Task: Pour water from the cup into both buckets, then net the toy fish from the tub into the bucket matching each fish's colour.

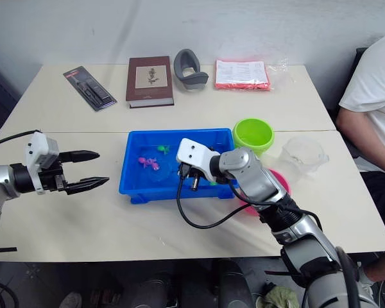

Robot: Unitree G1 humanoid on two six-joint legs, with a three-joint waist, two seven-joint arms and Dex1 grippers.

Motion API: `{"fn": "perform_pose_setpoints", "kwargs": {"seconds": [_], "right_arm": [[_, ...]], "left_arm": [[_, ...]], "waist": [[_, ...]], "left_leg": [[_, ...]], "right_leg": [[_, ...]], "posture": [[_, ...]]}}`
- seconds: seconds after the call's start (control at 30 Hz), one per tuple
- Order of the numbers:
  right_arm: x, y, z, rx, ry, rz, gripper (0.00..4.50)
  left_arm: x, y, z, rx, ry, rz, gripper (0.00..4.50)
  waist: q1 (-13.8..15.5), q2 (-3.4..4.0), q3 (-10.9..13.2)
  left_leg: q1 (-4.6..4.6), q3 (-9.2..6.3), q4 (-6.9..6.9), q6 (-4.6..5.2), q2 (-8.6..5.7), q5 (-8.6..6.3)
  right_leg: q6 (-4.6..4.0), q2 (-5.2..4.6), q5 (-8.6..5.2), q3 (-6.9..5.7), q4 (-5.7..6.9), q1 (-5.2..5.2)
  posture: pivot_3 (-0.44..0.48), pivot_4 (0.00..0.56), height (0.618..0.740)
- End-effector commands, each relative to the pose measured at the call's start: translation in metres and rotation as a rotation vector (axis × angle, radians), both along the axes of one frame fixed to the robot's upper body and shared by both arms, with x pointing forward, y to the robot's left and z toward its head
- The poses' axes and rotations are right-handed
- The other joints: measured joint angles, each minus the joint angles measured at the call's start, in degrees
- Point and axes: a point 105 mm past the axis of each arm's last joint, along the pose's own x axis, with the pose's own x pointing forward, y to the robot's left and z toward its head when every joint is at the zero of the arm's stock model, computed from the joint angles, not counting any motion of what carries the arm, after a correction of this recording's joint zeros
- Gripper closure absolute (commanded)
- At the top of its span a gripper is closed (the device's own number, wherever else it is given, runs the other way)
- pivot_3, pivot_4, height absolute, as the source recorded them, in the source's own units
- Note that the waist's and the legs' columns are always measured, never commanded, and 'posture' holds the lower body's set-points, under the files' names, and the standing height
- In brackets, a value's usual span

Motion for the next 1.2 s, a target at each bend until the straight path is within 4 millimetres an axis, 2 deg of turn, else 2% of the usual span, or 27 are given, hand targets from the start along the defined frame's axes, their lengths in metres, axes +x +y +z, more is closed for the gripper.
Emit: {"fn": "perform_pose_setpoints", "kwargs": {"seconds": [0.03, 0.27, 0.47, 0.67, 0.93, 1.03, 1.2], "right_arm": [[-0.001, 0.000, 0.015, 0.077, -0.058, 0.008, 4.50], [-0.004, -0.022, 0.030, 0.191, -0.101, -0.023, 4.50], [-0.016, -0.036, 0.044, 0.261, -0.157, 0.011, 4.50], [-0.028, -0.071, 0.067, 0.329, -0.268, -0.022, 4.50], [-0.054, -0.117, 0.066, 0.306, -0.325, -0.098, 4.50], [-0.072, -0.145, 0.068, 0.306, -0.387, -0.151, 4.50], [-0.096, -0.181, 0.064, 0.283, -0.429, -0.255, 4.50]], "left_arm": [[0.001, 0.000, 0.009, 0.009, -0.047, -0.001, 0.04], [0.004, -0.001, 0.011, 0.004, -0.062, -0.007, 0.04], [0.011, -0.005, 0.012, -0.021, -0.080, -0.013, 0.04], [0.020, -0.022, 0.016, -0.043, -0.115, -0.074, 0.04], [0.029, -0.049, 0.023, -0.062, -0.143, -0.187, 0.04], [0.031, -0.064, 0.029, -0.083, -0.149, -0.250, 0.04], [0.033, -0.082, 0.026, -0.077, -0.131, -0.348, 0.04]], "waist": [[0.0, 0.00, 0.0], [0.1, 0.00, 0.0], [0.1, 0.00, 0.0], [0.3, -0.01, 0.0], [1.2, -0.02, 0.0], [1.8, -0.02, 0.0], [2.8, -0.01, 0.0]], "left_leg": [[0.00, 0.00, 0.00, 0.00, 0.00, 0.00], [-0.01, 0.00, 0.01, 0.01, -0.02, 0.00], [0.00, 0.00, 0.00, 0.00, -0.02, 0.01], [-0.01, 0.01, 0.01, 0.01, -0.04, 0.01], [0.02, 0.07, 0.02, 0.03, -0.06, 0.02], [0.04, 0.07, 0.03, 0.03, -0.06, 0.03], [0.07, 0.11, 0.07, 0.12, -0.13, 0.08]], "right_leg": [[0.00, 0.00, 0.00, 0.00, -0.01, 0.00], [0.01, -0.01, 0.00, 0.00, -0.01, 0.00], [0.01, 0.00, 0.01, 0.00, 0.00, 0.01], [0.03, 0.00, 0.02, 0.00, -0.01, 0.01], [0.07, 0.04, 0.04, 0.04, 0.00, 0.03], [0.09, 0.08, 0.05, 0.05, -0.01, 0.05], [0.23, 0.09, 0.13, 0.07, -0.06, 0.14]], "posture": [[0.000, 0.150, 0.740], [0.000, 0.150, 0.740], [0.000, 0.150, 0.740], [0.000, 0.150, 0.740], [0.000, 0.150, 0.740], [0.000, 0.150, 0.740], [0.000, 0.150, 0.740]]}}
